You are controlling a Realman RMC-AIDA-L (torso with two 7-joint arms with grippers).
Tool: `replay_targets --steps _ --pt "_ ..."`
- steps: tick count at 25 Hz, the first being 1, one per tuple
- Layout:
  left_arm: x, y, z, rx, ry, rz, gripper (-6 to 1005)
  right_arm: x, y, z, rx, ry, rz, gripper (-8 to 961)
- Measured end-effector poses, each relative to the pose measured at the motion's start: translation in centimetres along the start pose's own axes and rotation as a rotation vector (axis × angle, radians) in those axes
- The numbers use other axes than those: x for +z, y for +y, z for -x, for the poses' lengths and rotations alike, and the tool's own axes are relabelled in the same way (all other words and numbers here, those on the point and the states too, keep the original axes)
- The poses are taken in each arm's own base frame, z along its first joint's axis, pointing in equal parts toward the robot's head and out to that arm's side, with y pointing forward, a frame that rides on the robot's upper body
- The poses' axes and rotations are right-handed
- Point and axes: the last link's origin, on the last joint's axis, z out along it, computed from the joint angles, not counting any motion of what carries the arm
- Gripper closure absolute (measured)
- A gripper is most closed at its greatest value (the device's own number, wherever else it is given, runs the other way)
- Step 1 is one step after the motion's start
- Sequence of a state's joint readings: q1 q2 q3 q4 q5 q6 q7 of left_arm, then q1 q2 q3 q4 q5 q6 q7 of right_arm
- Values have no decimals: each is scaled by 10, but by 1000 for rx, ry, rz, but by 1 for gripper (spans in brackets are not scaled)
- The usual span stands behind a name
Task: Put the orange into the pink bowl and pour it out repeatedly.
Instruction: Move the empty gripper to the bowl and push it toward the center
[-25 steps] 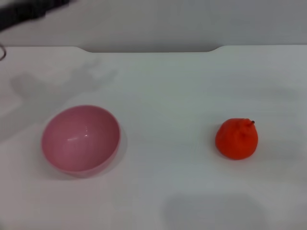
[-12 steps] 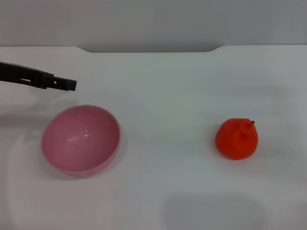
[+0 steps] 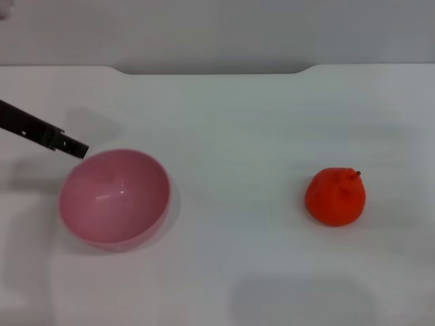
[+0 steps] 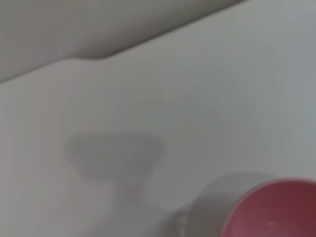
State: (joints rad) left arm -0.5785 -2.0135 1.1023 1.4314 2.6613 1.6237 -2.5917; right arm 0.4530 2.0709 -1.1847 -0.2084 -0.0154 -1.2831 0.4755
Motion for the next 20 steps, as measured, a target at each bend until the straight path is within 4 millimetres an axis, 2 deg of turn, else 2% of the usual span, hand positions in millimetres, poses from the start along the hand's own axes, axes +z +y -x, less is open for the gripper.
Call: replay_targets --steps 8,11,13,14,20 --pt "21 3 -1 -7 -52 -29 200 0 0 0 -5 4 7 360" --pt "23 2 0 -11 -53 -28 200 1 0 0 -5 3 8 361" --pt "28 1 1 -18 -56 -25 200 1 0 1 -4 2 10 361" --pt "39 -2 6 -37 -65 -17 201 1 0 1 -4 1 10 361" --pt "50 -4 13 -54 -78 -10 201 3 2 1 -3 -1 13 360"
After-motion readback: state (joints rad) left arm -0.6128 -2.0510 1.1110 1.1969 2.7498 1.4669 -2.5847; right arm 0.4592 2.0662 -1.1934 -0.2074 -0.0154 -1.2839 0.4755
